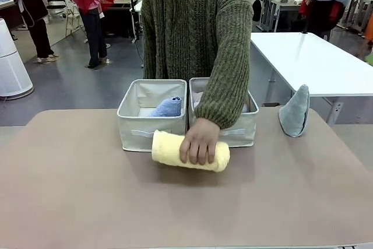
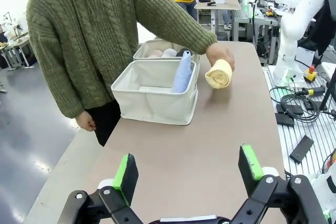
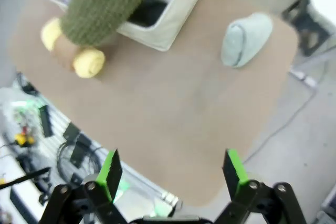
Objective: Sort the towels based on their folding style.
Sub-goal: Pick up another triangle-folded towel from the table and place it in the left Fabric basket.
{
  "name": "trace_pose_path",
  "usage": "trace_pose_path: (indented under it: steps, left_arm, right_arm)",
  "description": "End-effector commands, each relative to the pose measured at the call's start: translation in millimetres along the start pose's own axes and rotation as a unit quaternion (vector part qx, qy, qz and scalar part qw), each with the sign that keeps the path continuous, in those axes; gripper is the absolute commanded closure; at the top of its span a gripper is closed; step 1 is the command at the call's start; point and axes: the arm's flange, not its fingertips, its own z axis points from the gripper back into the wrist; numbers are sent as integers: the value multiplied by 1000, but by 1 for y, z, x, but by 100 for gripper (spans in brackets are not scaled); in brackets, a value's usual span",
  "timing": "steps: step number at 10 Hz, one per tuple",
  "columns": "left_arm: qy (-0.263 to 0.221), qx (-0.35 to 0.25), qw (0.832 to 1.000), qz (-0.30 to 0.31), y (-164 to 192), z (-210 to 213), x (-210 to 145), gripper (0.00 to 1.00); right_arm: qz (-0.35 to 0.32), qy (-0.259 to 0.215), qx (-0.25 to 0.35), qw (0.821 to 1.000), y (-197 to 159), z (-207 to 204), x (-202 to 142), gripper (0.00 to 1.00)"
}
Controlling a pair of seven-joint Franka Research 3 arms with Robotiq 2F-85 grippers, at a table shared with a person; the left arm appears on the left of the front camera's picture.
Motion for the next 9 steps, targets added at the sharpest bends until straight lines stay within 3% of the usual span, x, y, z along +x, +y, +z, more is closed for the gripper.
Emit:
trace_pose_path:
  steps: [1,2,3,5,6,9]
  left_arm:
    - [1,3,1000,-2,-2,1,2,0]
    - [1,3,1000,-2,-2,1,2,0]
    - [1,3,1000,-2,-2,1,2,0]
    - [1,3,1000,-2,-2,1,2,0]
    - [1,3,1000,-2,-2,1,2,0]
    - [1,3,1000,-2,-2,1,2,0]
  right_arm:
    - [21,-23,26,999,5,-24,23,0]
    - [30,-39,37,998,6,-17,17,0]
    - [37,-68,28,997,-2,4,-11,0]
    - [34,-104,64,992,-25,50,-73,0]
    - [30,-97,65,993,-31,50,-86,0]
    - [44,-76,73,994,-25,30,-69,0]
